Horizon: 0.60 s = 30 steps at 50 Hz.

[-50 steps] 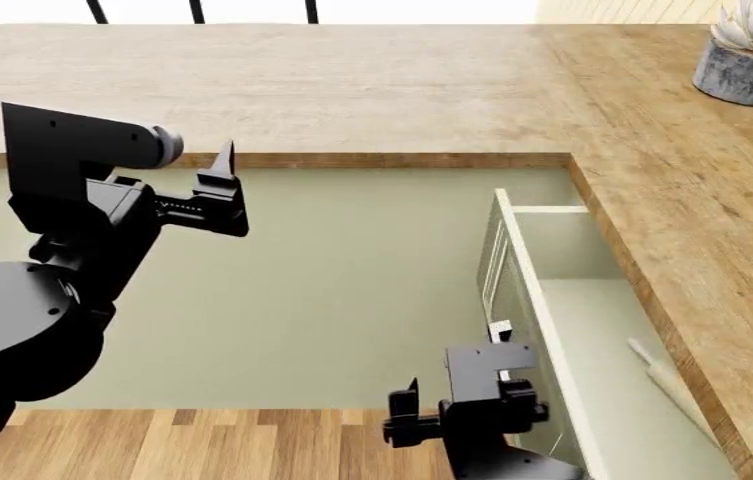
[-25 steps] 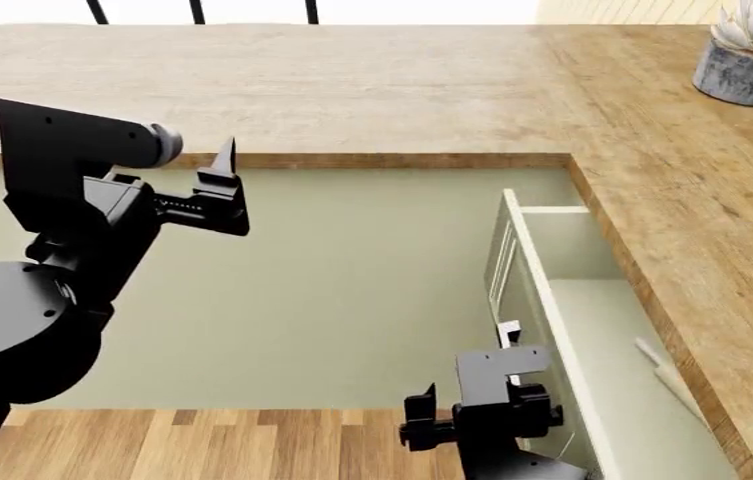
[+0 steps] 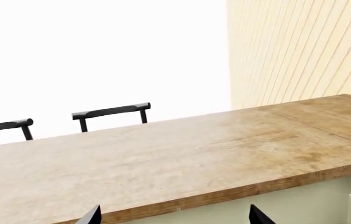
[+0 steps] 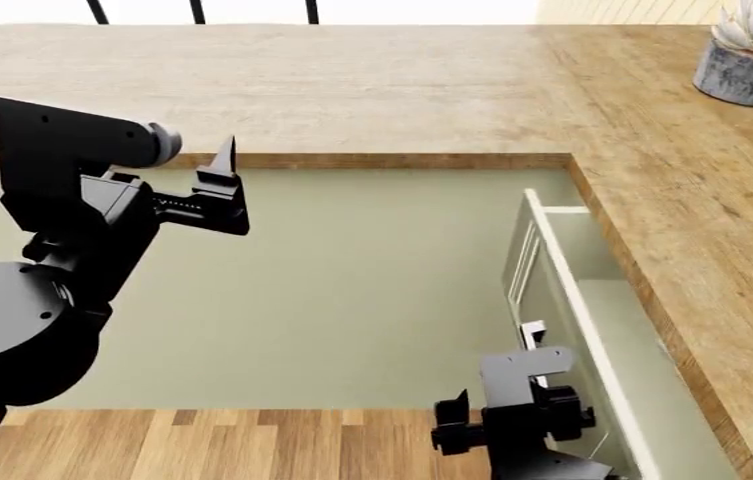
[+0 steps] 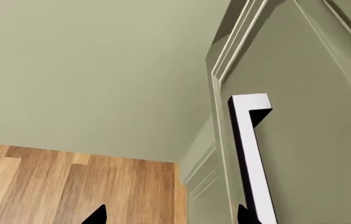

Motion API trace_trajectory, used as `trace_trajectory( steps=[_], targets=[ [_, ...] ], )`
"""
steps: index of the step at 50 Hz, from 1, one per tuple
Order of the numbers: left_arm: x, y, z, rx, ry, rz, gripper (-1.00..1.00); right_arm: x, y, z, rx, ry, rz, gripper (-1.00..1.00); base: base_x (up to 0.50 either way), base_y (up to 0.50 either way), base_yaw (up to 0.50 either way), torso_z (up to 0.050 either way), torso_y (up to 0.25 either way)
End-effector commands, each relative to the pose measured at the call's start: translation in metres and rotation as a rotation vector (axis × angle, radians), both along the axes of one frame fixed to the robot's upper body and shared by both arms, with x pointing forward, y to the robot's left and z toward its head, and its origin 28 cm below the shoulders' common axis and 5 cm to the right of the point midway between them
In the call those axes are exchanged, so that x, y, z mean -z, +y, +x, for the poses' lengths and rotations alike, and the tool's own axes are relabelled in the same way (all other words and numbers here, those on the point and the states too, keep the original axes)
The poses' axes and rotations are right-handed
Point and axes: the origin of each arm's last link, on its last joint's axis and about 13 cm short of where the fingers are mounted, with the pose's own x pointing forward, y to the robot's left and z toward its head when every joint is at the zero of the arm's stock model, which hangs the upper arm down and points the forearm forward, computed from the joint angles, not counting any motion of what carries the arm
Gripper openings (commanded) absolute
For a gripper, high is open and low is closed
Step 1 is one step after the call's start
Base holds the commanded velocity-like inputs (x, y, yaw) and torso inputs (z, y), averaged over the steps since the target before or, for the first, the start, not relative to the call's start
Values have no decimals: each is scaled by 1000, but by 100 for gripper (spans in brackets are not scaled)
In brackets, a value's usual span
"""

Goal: Close the left drawer.

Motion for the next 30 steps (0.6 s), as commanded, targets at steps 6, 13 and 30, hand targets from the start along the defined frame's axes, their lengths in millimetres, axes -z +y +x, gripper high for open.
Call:
trace_trajectory(
  steps=[6, 13, 30],
  targets=[
    [1, 0, 0, 1, 2, 1, 100, 9, -26, 6, 27, 43, -169, 100, 0, 0, 0, 0, 0],
    [0, 0, 0, 1, 1, 0, 100, 13, -33, 12, 27, 60, -222, 100, 0, 0, 0, 0, 0],
    [-2, -1, -2, 3, -4, 1, 100, 26, -45, 18, 41, 109, -359, 100, 0, 0, 0, 0, -2]
  ],
)
